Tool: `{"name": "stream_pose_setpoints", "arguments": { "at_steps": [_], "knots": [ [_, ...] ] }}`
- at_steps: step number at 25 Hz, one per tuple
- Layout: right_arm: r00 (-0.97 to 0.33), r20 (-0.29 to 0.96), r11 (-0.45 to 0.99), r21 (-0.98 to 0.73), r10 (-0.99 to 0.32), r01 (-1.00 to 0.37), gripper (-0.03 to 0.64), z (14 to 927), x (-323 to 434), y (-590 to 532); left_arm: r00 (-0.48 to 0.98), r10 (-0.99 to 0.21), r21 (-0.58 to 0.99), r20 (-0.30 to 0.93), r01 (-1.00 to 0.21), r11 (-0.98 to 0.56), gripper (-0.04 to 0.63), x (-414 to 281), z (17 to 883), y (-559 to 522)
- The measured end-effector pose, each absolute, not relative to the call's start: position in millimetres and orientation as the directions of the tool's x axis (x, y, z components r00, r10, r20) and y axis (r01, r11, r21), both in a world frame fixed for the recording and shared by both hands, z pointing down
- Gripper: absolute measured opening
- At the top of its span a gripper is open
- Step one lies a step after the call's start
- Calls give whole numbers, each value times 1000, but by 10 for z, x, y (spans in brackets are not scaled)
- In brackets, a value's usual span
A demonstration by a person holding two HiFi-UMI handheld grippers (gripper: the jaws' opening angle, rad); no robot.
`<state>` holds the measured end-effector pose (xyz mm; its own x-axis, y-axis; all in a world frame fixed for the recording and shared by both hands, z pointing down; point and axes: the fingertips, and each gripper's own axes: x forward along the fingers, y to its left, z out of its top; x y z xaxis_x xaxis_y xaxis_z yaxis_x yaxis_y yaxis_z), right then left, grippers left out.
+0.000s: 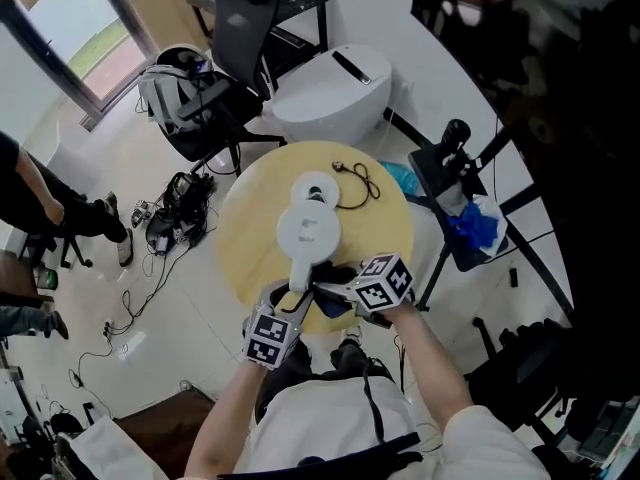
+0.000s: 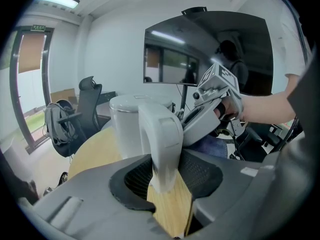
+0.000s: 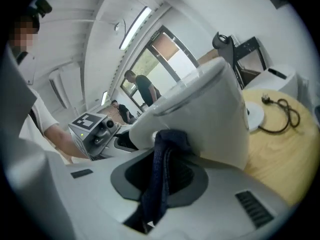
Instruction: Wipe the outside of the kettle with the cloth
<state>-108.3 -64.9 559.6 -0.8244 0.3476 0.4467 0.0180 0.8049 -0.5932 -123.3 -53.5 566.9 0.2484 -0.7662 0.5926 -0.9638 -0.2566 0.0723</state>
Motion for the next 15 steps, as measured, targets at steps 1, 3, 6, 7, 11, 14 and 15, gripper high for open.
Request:
{"name": "stream_pose_setpoints", "arguments": {
  "at_steps": [1, 3, 6, 7, 11, 14, 15],
  "knots": [
    [-819, 481, 836, -549, 315, -1, 63, 5576, -1065, -670, 247, -765, 68, 594, -964, -259, 163, -1230, 5669, -542],
    [-807, 535, 888, -459, 249, -31, 63, 5496, -1031, -712, 242, -764, 56, 599, -964, -261, 163, -1231, 5677, -548],
    [-824, 527, 923, -385, 209, -12, 63, 5185, -1026, -730, 233, -762, 43, 605, -965, -260, 163, -1234, 5687, -555],
    [-838, 501, 923, -384, 214, 6, 63, 5040, -1042, -724, 233, -761, 43, 605, -964, -261, 163, -1231, 5687, -558],
    [-910, 334, 889, -453, 247, 75, 63, 4468, -1160, -764, 234, -763, 48, 603, -965, -258, 163, -1241, 5684, -558],
    [-939, 245, 864, -494, 242, 94, 63, 4208, -1115, -878, 210, -772, 30, 600, -970, -240, 167, -1259, 5684, -562],
    [-946, 220, 856, -508, 237, 96, 63, 4148, -1046, -916, 197, -778, 20, 597, -973, -231, 169, -1266, 5685, -563]
  ]
}}
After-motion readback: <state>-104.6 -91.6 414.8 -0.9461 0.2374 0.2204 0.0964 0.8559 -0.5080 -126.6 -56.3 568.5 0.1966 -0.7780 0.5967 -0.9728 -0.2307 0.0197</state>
